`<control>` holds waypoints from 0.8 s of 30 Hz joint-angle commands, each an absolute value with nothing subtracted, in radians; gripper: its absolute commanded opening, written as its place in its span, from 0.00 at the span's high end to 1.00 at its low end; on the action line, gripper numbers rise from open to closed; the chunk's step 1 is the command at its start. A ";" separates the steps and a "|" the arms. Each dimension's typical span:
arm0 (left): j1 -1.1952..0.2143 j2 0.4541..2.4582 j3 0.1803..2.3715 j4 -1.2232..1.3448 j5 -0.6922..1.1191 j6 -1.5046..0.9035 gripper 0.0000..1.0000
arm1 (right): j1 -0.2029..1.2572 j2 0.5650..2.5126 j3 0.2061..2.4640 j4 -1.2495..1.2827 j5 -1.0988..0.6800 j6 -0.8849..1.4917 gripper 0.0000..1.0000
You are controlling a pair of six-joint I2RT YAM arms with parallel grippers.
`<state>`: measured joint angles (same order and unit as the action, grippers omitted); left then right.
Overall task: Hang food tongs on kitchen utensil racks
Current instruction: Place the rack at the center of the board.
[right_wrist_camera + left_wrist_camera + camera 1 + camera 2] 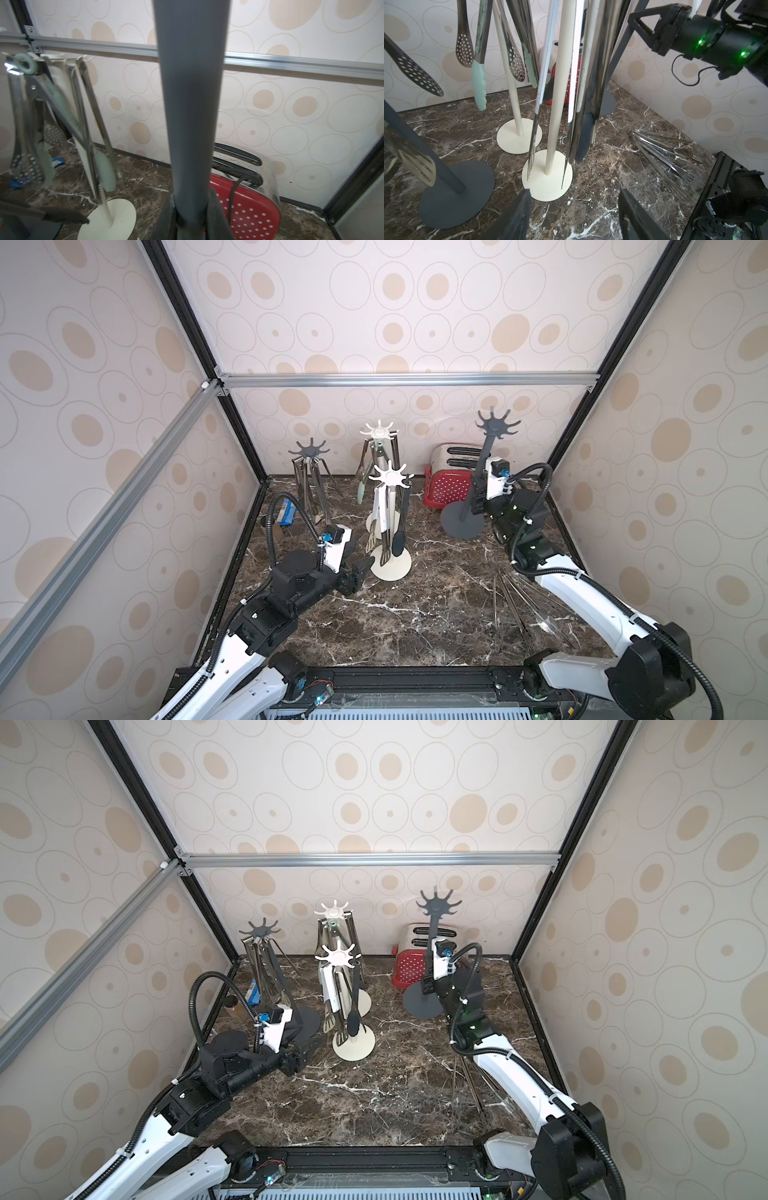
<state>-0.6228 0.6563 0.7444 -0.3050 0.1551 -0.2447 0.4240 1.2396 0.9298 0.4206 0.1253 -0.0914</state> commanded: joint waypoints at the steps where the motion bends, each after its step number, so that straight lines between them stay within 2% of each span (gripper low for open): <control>1: -0.623 0.644 0.758 -0.328 0.166 -0.246 0.34 | 0.479 1.219 0.919 0.611 0.198 -0.118 1.00; 10: -0.623 0.646 0.760 -0.336 0.165 -0.239 0.33 | 0.588 1.205 0.818 0.678 0.280 -0.082 1.00; 24: -0.622 0.652 0.769 -0.344 0.172 -0.238 0.33 | 0.647 1.180 0.677 0.754 0.365 -0.015 1.00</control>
<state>-0.6228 0.6563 0.7444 -0.3305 0.1593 -0.2447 0.6392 1.2392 0.6731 0.5716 0.3214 -0.0265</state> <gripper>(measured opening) 0.667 0.178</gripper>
